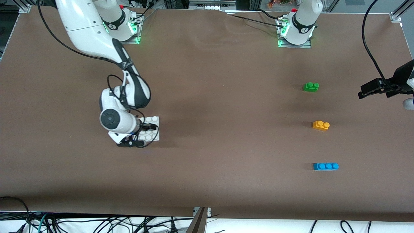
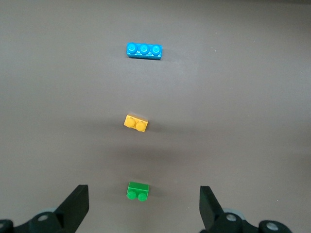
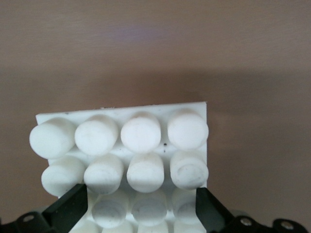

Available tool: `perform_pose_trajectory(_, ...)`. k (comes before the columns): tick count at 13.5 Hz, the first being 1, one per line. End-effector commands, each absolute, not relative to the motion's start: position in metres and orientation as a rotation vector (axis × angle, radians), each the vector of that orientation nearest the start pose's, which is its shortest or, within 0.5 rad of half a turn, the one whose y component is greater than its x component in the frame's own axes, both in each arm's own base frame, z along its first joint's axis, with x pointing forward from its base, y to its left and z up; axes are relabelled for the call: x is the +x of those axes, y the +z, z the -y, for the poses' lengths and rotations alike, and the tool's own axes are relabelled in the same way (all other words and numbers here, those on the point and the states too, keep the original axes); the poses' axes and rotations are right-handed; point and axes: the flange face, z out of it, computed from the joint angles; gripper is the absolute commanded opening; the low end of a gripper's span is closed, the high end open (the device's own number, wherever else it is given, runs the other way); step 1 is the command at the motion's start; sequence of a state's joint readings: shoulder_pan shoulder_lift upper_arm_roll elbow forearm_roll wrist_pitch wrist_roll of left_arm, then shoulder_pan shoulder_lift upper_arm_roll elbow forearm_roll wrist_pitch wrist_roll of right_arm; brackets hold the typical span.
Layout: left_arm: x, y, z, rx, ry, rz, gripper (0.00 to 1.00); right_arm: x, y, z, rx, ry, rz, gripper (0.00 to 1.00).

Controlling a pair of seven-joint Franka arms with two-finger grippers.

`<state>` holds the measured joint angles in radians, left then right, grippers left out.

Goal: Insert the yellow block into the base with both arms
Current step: 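Carry the white base plate with the right gripper toward the table middle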

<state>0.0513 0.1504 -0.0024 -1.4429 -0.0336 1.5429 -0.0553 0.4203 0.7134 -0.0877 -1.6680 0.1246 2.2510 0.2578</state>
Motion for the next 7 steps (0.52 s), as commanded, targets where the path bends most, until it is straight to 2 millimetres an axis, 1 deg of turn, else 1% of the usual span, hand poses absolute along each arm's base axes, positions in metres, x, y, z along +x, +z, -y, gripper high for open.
perform_pose_trajectory(1,0.594,0.603,-0.026,-3.171,0.071,0.177,1.0,0.616,0.156,-0.277,-3.132,0.187,-0.058,1.0)
perform_pose_trajectory(3,0.594,0.603,-0.025,-3.173,0.069,0.177,1.0,0.607,0.159,-0.307,-3.133,0.17,-0.088,1.0)
perform_pose_trajectory(7,0.594,0.604,-0.026,-3.173,0.066,0.179,1.0,0.587,0.159,-0.365,-3.125,0.11,-0.148,1.0)
